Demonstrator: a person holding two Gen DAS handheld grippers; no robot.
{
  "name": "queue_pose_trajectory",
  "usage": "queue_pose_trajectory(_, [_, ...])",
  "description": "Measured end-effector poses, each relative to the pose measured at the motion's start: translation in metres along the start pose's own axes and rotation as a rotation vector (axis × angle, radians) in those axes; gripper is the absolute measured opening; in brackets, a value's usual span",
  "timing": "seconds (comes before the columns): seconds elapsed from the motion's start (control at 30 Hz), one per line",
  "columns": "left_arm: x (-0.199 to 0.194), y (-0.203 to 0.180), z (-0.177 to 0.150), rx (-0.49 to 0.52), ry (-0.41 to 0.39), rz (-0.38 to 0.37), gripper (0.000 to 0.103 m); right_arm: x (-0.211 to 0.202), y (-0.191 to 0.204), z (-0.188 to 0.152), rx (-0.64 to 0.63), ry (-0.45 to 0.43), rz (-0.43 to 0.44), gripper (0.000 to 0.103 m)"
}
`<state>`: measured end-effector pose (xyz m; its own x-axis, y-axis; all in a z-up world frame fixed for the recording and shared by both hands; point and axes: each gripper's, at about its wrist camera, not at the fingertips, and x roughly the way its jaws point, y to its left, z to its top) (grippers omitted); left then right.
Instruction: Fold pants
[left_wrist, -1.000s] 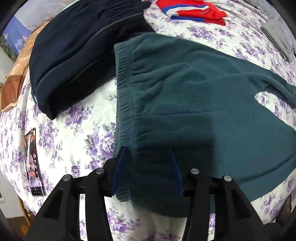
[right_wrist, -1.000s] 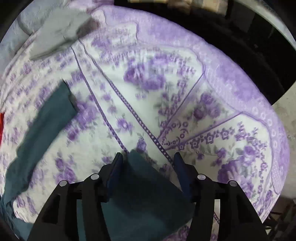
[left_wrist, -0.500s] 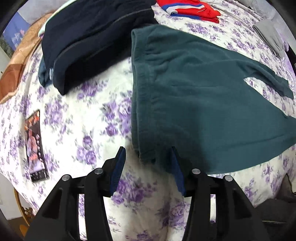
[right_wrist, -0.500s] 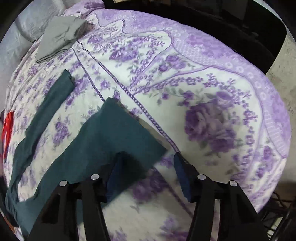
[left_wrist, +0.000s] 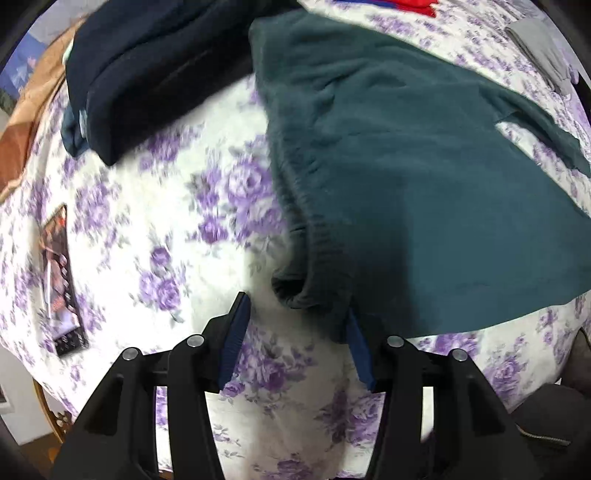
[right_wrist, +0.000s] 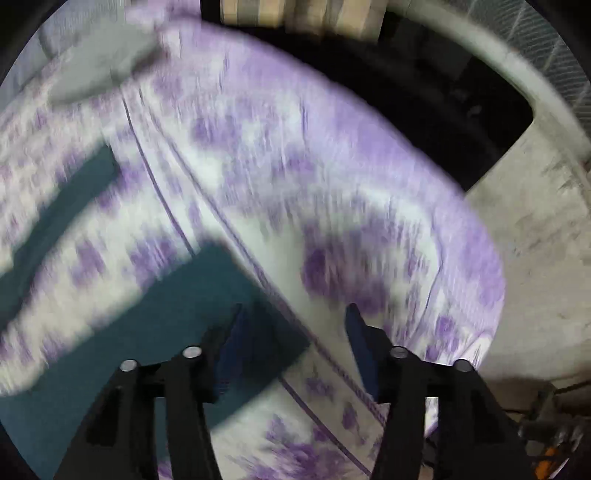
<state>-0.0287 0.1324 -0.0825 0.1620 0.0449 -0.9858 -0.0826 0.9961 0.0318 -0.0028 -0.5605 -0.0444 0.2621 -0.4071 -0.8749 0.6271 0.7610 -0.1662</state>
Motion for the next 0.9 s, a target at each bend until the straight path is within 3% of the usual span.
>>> queue_pose_trajectory(0.03, [-0.009, 0.0, 0.004, 0.008, -0.019, 0.006, 0.05, -0.014, 0.009, 0.01, -0.005, -0.076, 0.028, 0.064])
queue_pose_trajectory(0.1, [-0.024, -0.003, 0.014, 0.013, -0.066, -0.008, 0.049, -0.025, 0.027, 0.027, -0.016, -0.146, 0.13, 0.071])
queue_pose_trajectory(0.23, [-0.059, -0.015, 0.048, -0.001, -0.225, -0.053, 0.049, -0.008, 0.064, 0.057, -0.022, -0.12, 0.283, 0.071])
queue_pose_trajectory(0.3, [-0.07, -0.027, 0.067, -0.008, -0.275, -0.091, 0.049, 0.006, 0.087, 0.071, -0.017, -0.109, 0.366, 0.064])
queue_pose_trajectory(0.37, [-0.077, -0.047, 0.085, 0.008, -0.342, -0.132, 0.05, 0.007, 0.106, 0.08, -0.034, -0.103, 0.393, 0.06])
queue_pose_trajectory(0.43, [-0.075, -0.067, 0.101, 0.035, -0.386, -0.11, 0.053, 0.013, 0.13, 0.097, -0.067, -0.108, 0.409, 0.06])
queue_pose_trajectory(0.57, [-0.047, -0.088, 0.133, 0.065, -0.35, -0.054, 0.053, 0.031, 0.162, 0.127, -0.148, -0.085, 0.425, 0.06])
queue_pose_trajectory(0.67, [-0.026, -0.078, 0.146, 0.038, -0.296, -0.012, 0.053, 0.055, 0.186, 0.14, -0.212, -0.034, 0.393, 0.06])
queue_pose_trajectory(0.7, [-0.022, -0.076, 0.151, 0.031, -0.281, 0.0, 0.053, 0.065, 0.193, 0.143, -0.223, -0.011, 0.397, 0.056])
queue_pose_trajectory(0.73, [-0.016, -0.073, 0.154, 0.027, -0.268, 0.008, 0.053, 0.071, 0.197, 0.143, -0.231, 0.011, 0.407, 0.045])
queue_pose_trajectory(0.77, [-0.012, -0.071, 0.157, 0.03, -0.259, 0.018, 0.053, 0.082, 0.204, 0.143, -0.256, 0.056, 0.418, 0.015])
queue_pose_trajectory(0.8, [-0.008, -0.071, 0.161, 0.042, -0.249, 0.038, 0.053, 0.084, 0.206, 0.145, -0.266, 0.066, 0.428, 0.006])
queue_pose_trajectory(0.9, [0.002, -0.069, 0.173, 0.077, -0.232, 0.09, 0.051, 0.067, 0.196, 0.161, -0.208, 0.004, 0.523, 0.005])
